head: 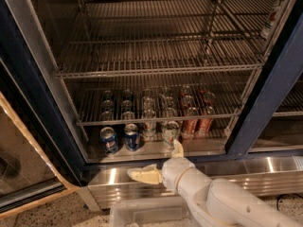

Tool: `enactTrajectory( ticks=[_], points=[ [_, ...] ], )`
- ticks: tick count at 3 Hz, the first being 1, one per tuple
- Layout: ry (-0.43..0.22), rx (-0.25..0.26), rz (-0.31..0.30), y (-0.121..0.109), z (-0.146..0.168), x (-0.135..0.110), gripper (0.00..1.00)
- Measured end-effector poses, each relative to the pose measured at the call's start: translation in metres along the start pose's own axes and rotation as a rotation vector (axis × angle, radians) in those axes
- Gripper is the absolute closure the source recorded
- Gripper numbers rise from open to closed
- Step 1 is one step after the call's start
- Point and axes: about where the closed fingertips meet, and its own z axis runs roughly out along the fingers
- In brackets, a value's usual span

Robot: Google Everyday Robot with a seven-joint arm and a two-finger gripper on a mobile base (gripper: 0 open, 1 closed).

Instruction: Pick 7up can from bottom shelf of fridge

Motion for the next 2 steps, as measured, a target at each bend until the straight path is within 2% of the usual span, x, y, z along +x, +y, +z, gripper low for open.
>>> enactTrajectory(
  ticks=[2],
  points=[
    [-0.062, 0.125, 0.046, -0.015, 0.025, 0.034, 0.00]
  ],
)
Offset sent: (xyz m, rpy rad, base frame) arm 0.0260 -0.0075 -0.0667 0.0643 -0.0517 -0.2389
